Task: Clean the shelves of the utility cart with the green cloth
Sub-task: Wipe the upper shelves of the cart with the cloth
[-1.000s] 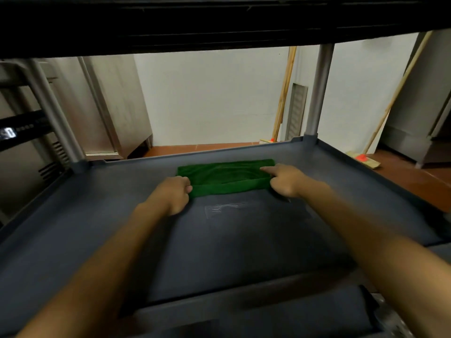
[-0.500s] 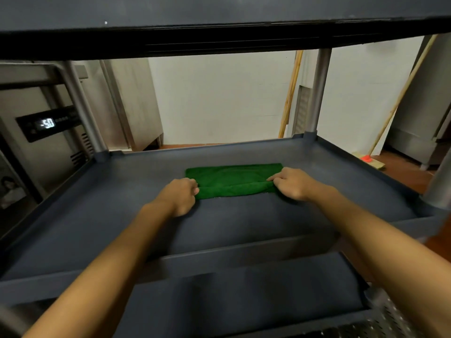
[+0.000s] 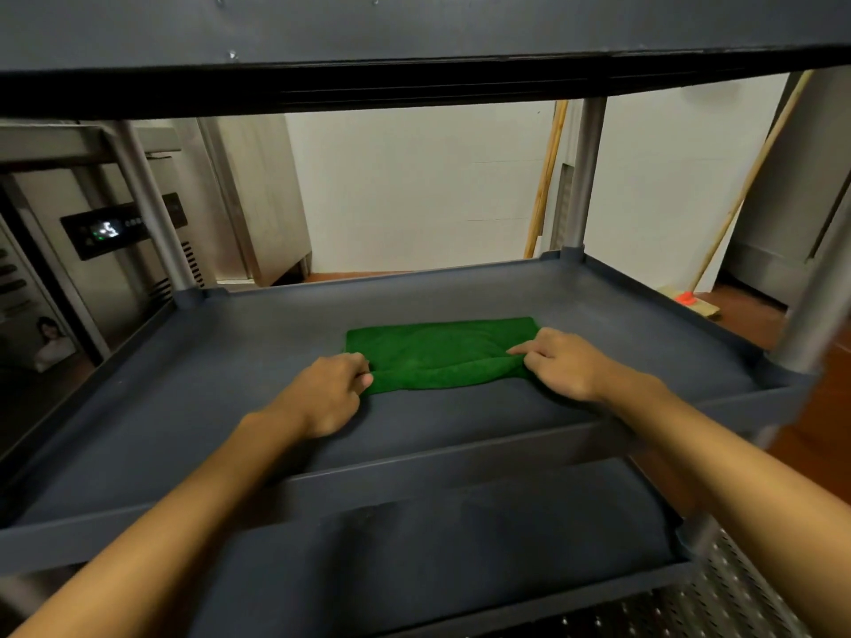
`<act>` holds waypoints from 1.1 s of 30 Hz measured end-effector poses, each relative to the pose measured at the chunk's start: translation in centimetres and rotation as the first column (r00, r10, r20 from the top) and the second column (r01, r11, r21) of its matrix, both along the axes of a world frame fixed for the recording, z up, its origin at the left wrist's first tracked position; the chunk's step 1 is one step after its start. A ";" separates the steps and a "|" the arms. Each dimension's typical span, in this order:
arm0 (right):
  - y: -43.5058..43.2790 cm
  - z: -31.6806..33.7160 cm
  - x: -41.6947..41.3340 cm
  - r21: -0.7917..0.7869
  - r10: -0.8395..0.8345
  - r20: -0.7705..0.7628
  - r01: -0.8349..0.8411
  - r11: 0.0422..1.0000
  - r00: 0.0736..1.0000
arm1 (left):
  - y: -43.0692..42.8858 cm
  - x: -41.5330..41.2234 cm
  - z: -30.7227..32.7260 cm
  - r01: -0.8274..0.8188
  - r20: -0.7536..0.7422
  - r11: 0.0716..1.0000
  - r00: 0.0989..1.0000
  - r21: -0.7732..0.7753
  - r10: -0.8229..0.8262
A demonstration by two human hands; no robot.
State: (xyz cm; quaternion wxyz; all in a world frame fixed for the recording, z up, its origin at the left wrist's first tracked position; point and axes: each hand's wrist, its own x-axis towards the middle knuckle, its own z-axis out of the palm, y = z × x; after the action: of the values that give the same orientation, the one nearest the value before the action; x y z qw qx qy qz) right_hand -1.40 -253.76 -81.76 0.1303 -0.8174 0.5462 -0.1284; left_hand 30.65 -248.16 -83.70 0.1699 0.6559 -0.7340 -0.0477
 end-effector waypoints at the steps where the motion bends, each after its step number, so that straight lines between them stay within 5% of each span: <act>1: 0.3 -0.3 -0.2 -0.019 -0.005 0.013 0.005 1.000 1.000 | 0.7 -0.3 -0.3 -0.010 -0.029 1.000 1.000 -0.015 0.009; 8: 1.6 -1.2 -0.5 -0.173 -0.018 -0.030 0.012 0.985 0.999 | 2.3 -1.4 -1.3 -0.106 -0.065 0.981 0.993 -0.162 0.096; 15: 2.7 -0.2 -0.1 -0.133 -0.003 -0.060 -0.005 0.991 0.998 | 3.6 -1.9 -0.5 -0.056 -0.048 0.960 0.998 -0.276 0.044; 23: 4.7 0.8 -1.1 -0.035 0.093 0.028 -0.092 0.995 0.995 | 5.4 -0.5 1.0 0.100 0.088 0.985 0.992 -0.143 -0.088; 28: 6.3 -1.4 -1.7 -0.288 0.134 0.041 -0.117 0.950 0.990 | 9.1 -1.0 -0.9 0.052 0.099 0.973 0.995 -0.225 -0.031; 33: 6.6 -1.9 -1.7 -0.326 0.136 0.088 -0.101 0.940 0.987 | 10.0 -1.9 -1.5 -0.002 0.083 0.915 0.996 -0.404 0.039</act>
State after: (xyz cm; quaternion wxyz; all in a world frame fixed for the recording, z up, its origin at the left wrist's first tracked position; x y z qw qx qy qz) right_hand -3.13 -247.12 -83.62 0.0331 -0.8509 0.4598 -0.2520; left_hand 28.72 -238.12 -85.21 0.2689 0.6158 -0.7281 0.1357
